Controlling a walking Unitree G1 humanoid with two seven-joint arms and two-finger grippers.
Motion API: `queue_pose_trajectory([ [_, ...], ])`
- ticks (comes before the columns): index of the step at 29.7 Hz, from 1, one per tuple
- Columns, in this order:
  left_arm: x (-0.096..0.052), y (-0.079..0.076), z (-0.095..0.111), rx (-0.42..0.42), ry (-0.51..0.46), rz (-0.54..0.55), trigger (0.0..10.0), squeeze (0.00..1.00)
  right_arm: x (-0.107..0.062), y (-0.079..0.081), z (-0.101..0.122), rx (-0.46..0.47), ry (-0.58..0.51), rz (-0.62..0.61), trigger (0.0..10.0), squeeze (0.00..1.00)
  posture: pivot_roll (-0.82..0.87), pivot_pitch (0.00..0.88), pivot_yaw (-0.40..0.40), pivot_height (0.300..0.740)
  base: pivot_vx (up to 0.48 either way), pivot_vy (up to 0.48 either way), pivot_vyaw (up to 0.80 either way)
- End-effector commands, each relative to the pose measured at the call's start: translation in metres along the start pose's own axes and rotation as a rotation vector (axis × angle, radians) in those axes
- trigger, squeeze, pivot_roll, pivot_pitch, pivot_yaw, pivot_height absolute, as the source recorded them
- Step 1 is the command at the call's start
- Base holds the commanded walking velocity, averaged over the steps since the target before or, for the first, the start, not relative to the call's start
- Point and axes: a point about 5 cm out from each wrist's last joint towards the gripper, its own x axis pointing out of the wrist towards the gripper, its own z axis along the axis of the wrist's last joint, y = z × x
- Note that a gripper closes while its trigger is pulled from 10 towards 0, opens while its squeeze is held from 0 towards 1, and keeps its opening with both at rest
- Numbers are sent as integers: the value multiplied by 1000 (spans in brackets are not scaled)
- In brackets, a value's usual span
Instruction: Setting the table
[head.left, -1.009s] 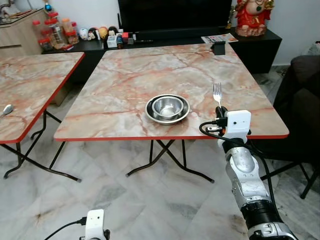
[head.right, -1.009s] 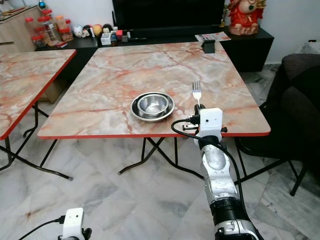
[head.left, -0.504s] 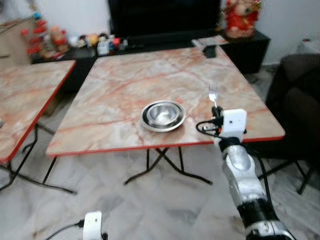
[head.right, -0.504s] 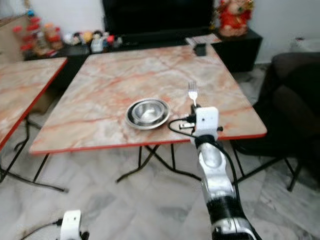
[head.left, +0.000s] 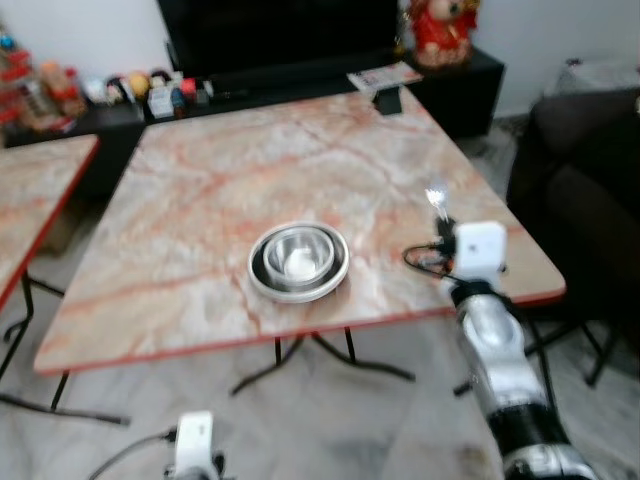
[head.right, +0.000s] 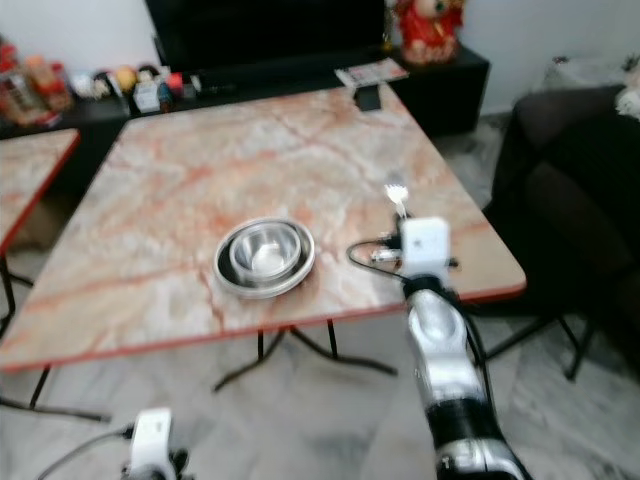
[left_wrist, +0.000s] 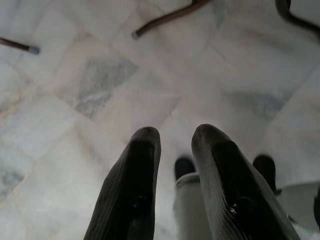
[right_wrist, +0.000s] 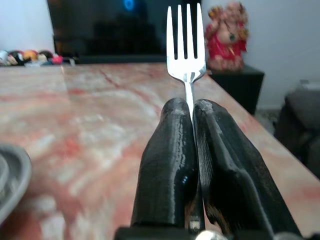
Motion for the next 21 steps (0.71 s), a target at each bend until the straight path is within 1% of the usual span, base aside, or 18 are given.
queue_pose_trajectory([
  [1, -1, 13, -1, 0, 4, 33, 10000, 0, 3, 14, 5, 8, -19, 38, 10000, 0, -225, 0, 77, 740, 345, 0, 0],
  [8, -1, 13, -2, 3, 7, 34, 10000, 0, 1, 18, 3, -29, -7, 67, 10000, 0, -226, 0, 81, 740, 344, 0, 0],
  [13, -1, 13, -2, 5, 7, 37, 10000, 0, -1, 21, -2, -13, 18, 71, 10000, 0, -226, 0, 81, 740, 328, 0, 0],
  [20, -1, 14, -2, 12, 9, 43, 10000, 0, -6, 27, -10, -15, 77, 90, 10000, 0, -227, 0, 80, 740, 0, 0, 0],
  [21, -1, 14, -2, 13, 10, 42, 10000, 0, -8, 29, -11, 21, 88, 77, 10000, 0, -229, 0, 81, 740, 0, 0, 0],
])
